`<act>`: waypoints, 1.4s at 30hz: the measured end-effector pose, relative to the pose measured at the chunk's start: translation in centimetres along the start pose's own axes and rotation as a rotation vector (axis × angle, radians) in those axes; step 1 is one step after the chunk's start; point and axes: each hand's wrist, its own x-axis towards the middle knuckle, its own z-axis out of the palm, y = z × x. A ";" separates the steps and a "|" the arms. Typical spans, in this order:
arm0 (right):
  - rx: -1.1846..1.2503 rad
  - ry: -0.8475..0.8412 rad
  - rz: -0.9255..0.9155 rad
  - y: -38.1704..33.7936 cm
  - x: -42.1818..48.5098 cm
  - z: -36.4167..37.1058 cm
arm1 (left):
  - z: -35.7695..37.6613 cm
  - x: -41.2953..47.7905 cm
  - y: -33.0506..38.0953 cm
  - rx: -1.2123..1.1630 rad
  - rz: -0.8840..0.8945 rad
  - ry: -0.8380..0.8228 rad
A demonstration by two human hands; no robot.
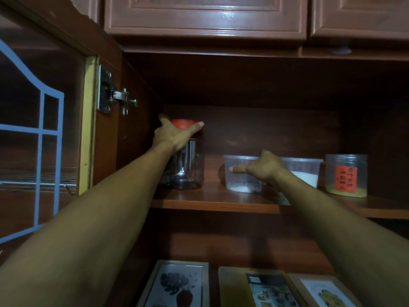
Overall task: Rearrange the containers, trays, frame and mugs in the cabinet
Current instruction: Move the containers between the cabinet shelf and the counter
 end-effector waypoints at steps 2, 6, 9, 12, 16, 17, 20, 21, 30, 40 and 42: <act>-0.010 0.007 -0.003 0.1 0.2 0.0 | 0.0 0.1 0.0 -0.014 -0.002 0.007; 0.001 -0.003 -0.001 0.3 0.5 0.2 | 0.0 0.5 0.1 -0.017 -0.012 0.003; 0.026 -0.005 -0.001 0.5 0.6 0.1 | 0.1 0.8 0.3 -0.009 -0.024 -0.021; 0.015 -0.004 0.001 0.6 0.7 0.1 | 0.2 1.0 0.2 -0.006 -0.025 -0.031; -0.009 0.003 0.002 0.5 0.6 0.1 | 0.2 1.1 0.1 -0.007 -0.010 -0.028; -0.015 0.005 0.003 0.5 0.6 0.1 | 0.2 1.1 0.1 -0.009 -0.009 -0.029; -0.004 0.000 0.003 0.5 0.4 0.1 | 0.1 1.2 0.2 -0.007 -0.015 -0.029; 0.007 0.001 0.000 0.5 0.4 0.1 | 0.1 1.1 0.3 -0.008 -0.020 -0.028; 0.005 0.037 0.005 -0.1 -0.7 -0.4 | -0.2 0.4 0.6 -0.022 -0.009 0.015; 0.001 0.073 -0.020 -1.5 -2.9 -3.1 | -2.7 -1.1 2.3 -0.056 0.049 0.025; 0.003 0.075 -0.032 -1.8 -3.6 -3.7 | -3.4 -1.8 2.7 -0.070 0.060 0.035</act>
